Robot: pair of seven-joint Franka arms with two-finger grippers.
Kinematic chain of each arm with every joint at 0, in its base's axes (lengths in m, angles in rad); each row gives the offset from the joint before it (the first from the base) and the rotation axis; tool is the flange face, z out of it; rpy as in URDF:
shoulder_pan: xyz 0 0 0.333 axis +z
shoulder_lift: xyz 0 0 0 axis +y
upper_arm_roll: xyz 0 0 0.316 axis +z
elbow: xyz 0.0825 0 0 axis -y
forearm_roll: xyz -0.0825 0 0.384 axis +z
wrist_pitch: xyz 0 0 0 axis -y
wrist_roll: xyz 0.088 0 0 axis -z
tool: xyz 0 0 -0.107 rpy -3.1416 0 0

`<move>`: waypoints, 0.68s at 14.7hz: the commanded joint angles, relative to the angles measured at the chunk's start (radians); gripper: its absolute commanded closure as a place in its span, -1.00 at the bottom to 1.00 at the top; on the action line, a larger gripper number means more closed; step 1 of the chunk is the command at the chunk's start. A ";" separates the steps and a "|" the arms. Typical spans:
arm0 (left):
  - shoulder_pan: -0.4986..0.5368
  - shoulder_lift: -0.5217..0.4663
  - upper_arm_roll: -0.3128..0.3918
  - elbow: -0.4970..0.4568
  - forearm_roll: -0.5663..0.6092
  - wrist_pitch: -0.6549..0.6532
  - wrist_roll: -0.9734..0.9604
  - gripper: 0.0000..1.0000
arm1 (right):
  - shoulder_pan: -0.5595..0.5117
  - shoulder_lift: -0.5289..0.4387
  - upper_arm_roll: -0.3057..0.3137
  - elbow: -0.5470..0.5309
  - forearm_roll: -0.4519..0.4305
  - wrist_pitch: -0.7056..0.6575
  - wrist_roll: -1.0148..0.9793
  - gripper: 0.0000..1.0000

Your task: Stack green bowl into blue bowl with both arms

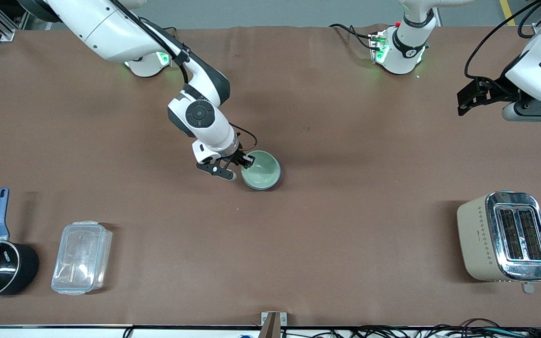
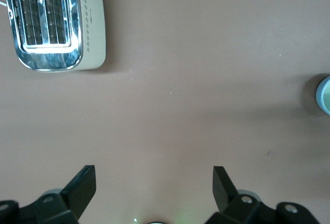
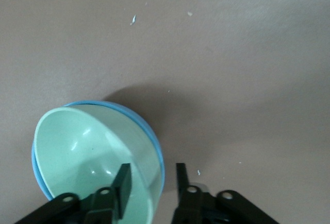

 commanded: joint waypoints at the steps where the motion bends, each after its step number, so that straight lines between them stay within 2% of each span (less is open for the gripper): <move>1: -0.004 0.001 0.001 0.002 -0.017 0.034 -0.001 -1.00 | -0.040 -0.137 0.012 0.012 -0.023 -0.176 -0.013 -1.00; 3: -0.005 0.005 -0.001 0.004 -0.015 0.034 -0.001 -1.00 | -0.078 -0.281 0.011 0.012 -0.021 -0.333 -0.109 -1.00; 5: -0.007 0.007 -0.001 0.002 -0.017 0.034 -0.001 -1.00 | -0.121 -0.408 -0.027 0.012 -0.015 -0.386 -0.233 -1.00; 7: -0.008 0.006 -0.004 0.002 -0.018 0.034 0.000 -1.00 | -0.118 -0.488 -0.140 0.017 0.021 -0.410 -0.376 -1.00; 10: -0.004 0.006 -0.002 0.006 -0.017 0.033 0.019 -1.00 | -0.116 -0.593 -0.308 0.055 0.158 -0.490 -0.629 -1.00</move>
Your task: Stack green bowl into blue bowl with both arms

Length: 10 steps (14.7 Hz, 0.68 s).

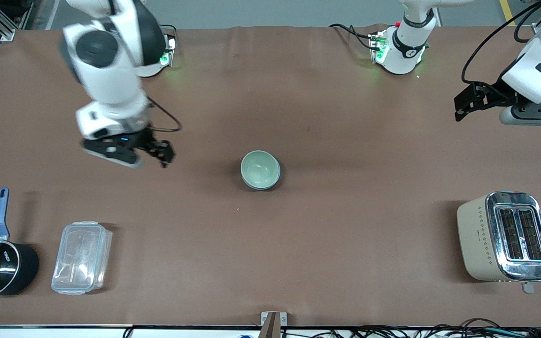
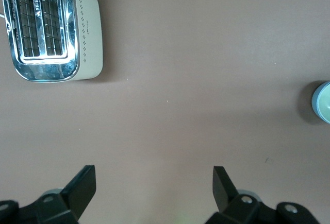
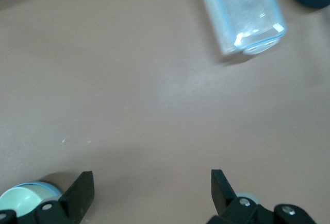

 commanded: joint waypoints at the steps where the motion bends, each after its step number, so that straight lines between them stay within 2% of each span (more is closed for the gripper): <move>1: 0.005 -0.002 0.001 0.005 -0.013 0.005 0.013 -1.00 | 0.000 -0.082 -0.138 0.023 0.103 -0.084 -0.237 -1.00; 4: 0.002 -0.002 0.001 0.005 -0.008 0.005 0.014 -1.00 | -0.001 -0.078 -0.257 0.204 0.149 -0.309 -0.447 -1.00; 8: -0.001 -0.001 0.001 0.005 -0.008 0.006 0.002 -1.00 | 0.000 -0.078 -0.399 0.348 0.221 -0.498 -0.614 -1.00; 10: 0.000 -0.001 0.001 0.005 -0.009 0.005 0.003 -1.00 | 0.000 -0.076 -0.410 0.361 0.222 -0.514 -0.673 -1.00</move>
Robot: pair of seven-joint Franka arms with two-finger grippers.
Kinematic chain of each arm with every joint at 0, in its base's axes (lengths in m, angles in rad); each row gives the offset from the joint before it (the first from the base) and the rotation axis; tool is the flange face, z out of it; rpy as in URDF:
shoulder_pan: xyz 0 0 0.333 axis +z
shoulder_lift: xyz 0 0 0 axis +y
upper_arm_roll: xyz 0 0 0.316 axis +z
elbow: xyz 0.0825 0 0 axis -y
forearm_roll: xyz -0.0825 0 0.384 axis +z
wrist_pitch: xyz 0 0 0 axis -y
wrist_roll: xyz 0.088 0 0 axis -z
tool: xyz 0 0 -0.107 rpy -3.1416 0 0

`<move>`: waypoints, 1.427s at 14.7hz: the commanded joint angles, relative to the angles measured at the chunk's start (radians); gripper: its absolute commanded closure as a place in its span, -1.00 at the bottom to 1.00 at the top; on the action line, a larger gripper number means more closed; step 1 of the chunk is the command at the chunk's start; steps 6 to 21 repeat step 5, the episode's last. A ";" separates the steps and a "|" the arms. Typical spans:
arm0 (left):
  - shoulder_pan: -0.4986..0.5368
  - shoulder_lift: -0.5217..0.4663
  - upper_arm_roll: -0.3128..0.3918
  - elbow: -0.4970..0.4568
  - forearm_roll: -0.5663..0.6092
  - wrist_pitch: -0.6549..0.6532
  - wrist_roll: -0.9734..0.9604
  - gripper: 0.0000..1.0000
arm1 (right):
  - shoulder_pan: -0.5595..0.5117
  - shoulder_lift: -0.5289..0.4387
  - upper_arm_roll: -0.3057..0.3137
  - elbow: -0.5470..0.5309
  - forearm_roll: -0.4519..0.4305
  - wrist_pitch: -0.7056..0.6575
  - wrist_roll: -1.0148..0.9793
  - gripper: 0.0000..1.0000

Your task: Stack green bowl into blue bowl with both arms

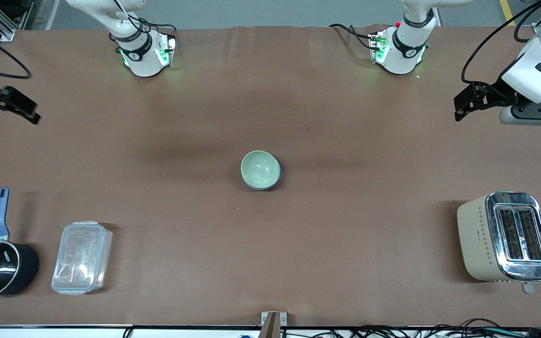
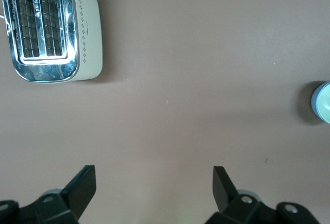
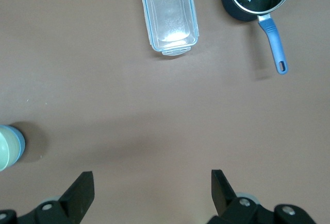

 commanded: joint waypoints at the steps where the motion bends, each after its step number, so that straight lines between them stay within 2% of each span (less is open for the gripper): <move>1: 0.003 -0.001 0.000 0.004 -0.010 0.006 0.009 -1.00 | 0.007 0.017 -0.015 0.034 0.023 -0.026 -0.049 -1.00; 21: 0.002 -0.001 0.000 0.006 -0.008 0.004 0.008 -1.00 | 0.007 0.019 -0.015 0.031 0.021 -0.028 -0.051 -1.00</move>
